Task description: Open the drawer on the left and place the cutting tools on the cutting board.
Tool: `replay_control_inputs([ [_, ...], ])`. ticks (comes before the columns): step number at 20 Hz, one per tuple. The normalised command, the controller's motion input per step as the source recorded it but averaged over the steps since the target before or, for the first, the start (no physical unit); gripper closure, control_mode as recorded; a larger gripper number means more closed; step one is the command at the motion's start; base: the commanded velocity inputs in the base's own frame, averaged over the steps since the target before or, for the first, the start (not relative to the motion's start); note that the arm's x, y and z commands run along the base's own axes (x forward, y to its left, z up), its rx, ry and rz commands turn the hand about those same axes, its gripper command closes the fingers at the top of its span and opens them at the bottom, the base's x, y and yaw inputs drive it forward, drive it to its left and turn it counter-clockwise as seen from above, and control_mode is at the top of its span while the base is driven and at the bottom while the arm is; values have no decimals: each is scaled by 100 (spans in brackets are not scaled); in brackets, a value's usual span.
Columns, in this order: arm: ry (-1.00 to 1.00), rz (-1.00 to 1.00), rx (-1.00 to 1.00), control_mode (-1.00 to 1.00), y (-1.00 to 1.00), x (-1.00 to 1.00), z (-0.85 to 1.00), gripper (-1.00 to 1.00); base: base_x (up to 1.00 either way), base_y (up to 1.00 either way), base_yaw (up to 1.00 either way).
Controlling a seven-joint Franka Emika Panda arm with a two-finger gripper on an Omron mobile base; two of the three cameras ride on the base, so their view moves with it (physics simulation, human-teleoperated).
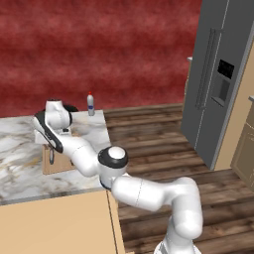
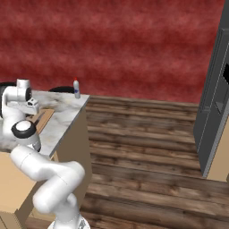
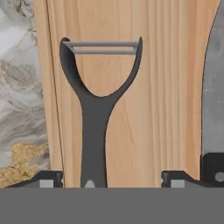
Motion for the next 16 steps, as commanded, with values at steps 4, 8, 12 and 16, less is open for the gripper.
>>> replay_control_inputs([
  [4, -2, 0, 11, -100, -18, -1, 34, -100, 0, 0, 0],
  [8, -13, 0, 13, -100, -12, -44, 77, -100, 0, 0, 0],
  [12, -22, 1, 6, -100, -69, -100, 53, -100, 0, 0, 0],
  [16, -26, 7, 2, -100, -100, -100, 23, -100, 0, 0, 0],
])
